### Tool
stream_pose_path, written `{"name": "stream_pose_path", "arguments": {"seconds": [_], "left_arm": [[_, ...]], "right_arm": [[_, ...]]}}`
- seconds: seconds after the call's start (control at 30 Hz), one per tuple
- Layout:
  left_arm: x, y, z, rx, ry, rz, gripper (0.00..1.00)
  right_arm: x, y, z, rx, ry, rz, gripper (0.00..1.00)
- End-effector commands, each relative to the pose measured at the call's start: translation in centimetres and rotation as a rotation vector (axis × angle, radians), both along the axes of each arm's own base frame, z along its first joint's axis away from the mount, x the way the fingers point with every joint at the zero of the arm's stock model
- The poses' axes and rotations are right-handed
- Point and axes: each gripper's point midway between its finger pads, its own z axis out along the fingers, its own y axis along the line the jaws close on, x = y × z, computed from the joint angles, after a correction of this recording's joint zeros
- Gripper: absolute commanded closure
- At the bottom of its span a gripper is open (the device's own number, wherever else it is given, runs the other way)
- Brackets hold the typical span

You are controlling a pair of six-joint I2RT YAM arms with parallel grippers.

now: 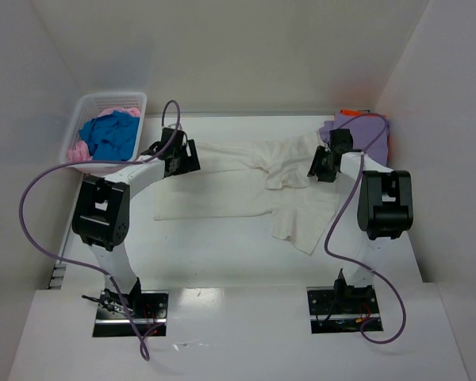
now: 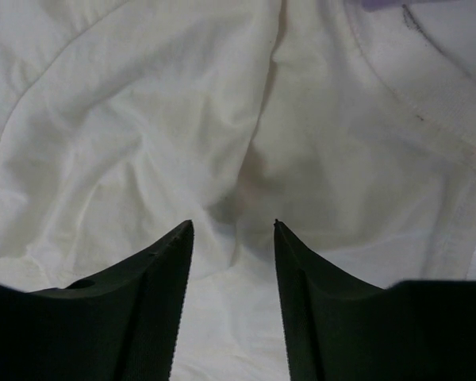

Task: Fold and stack the t-shirts
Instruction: Fold the flattened tshirt in 1/3 of the way

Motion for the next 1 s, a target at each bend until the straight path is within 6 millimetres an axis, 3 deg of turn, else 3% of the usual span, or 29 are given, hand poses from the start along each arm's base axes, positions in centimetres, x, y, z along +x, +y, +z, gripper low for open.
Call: {"name": "stream_pose_path", "arguments": {"seconds": [0.0, 0.2, 0.23, 0.27, 0.3, 0.4, 0.47, 0.63, 0.8, 0.87, 0.97], "left_arm": [[0.7, 0.7, 1.8, -0.003, -0.039, 0.013, 0.12], [-2.9, 1.4, 3.1, -0.073, -0.036, 0.076, 0.07], [-3.5, 1.7, 3.9, -0.085, -0.059, 0.096, 0.05], [-4.7, 2.4, 2.7, -0.072, -0.034, 0.129, 0.03], [-4.9, 2.5, 3.0, -0.085, -0.047, 0.151, 0.00], [-5.7, 2.8, 3.3, -0.079, -0.049, 0.158, 0.00], [-6.1, 2.9, 3.9, -0.080, -0.052, 0.158, 0.00], [-6.7, 3.1, 3.9, -0.082, -0.060, 0.157, 0.00], [-7.7, 4.1, 3.2, -0.109, -0.048, 0.201, 0.00], [-7.9, 4.4, 3.1, -0.119, -0.050, 0.205, 0.00], [-8.3, 5.3, 3.9, -0.139, -0.073, 0.231, 0.00]], "right_arm": [[1.0, -0.4, 0.2, -0.018, 0.004, -0.025, 0.48], [-2.0, -2.0, 4.5, -0.063, -0.063, -0.154, 0.19], [-3.4, -2.2, 4.0, -0.042, -0.040, -0.194, 0.00], [-3.8, -2.1, 5.7, -0.026, -0.083, -0.212, 0.00], [-4.4, -2.5, 5.9, -0.014, -0.082, -0.241, 0.00], [-6.9, -2.3, 5.3, 0.017, -0.044, -0.312, 0.00], [-9.3, -2.3, 3.7, 0.022, 0.043, -0.353, 0.00], [-13.8, -1.9, 3.3, 0.072, 0.081, -0.462, 0.00], [-15.1, -1.2, 3.9, 0.112, 0.088, -0.532, 0.00], [-15.2, -1.0, 3.2, 0.084, 0.111, -0.530, 0.00], [-15.2, 1.2, 2.2, 0.116, 0.151, -0.525, 0.01]]}}
